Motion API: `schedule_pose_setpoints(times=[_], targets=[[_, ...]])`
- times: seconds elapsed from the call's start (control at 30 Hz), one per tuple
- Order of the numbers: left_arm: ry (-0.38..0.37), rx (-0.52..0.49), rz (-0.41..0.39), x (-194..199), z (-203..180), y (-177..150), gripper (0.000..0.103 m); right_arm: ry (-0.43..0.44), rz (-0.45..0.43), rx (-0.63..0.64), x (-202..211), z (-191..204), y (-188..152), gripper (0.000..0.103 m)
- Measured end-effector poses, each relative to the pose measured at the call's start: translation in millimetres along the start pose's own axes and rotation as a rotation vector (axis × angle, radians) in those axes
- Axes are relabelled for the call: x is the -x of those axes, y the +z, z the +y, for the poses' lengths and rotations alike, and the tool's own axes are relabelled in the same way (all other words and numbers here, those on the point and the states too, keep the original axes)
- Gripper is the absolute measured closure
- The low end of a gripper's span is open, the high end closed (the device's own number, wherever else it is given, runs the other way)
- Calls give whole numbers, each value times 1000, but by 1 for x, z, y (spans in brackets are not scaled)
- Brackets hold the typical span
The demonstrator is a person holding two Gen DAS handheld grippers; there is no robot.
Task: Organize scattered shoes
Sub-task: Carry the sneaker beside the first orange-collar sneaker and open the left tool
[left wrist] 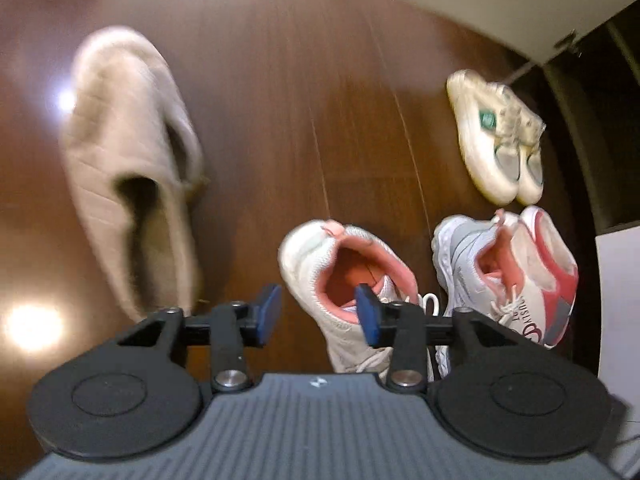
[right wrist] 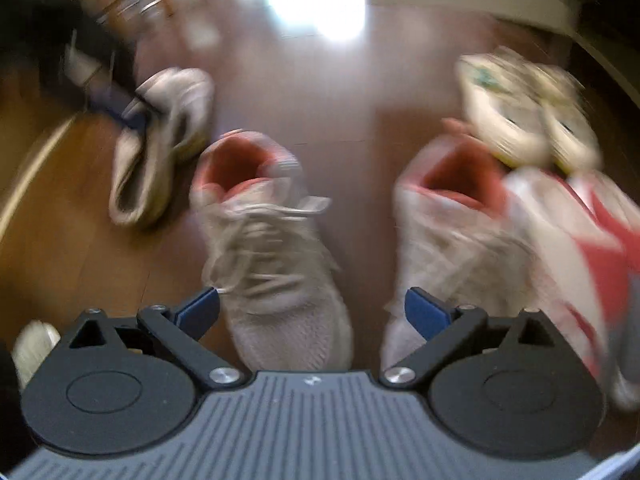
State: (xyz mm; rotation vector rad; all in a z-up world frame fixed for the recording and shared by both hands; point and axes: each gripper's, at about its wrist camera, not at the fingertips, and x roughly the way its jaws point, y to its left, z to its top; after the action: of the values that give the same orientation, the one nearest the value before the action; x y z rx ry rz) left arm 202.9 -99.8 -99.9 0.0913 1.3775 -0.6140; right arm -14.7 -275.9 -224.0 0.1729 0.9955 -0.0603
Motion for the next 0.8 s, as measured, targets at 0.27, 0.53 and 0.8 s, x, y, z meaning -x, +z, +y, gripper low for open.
schedule_pose_setpoints(times=[0.27, 0.53, 0.8], targets=[[263, -226, -154, 135, -7, -34, 41, -140, 33, 148, -63, 42, -8, 27], [262, -164, -205, 144, 3, -45, 41, -246, 57, -18, -40, 33, -21, 35], [266, -218, -216, 148, 2, -46, 40, -282, 72, -43, -45, 26, -18, 35]])
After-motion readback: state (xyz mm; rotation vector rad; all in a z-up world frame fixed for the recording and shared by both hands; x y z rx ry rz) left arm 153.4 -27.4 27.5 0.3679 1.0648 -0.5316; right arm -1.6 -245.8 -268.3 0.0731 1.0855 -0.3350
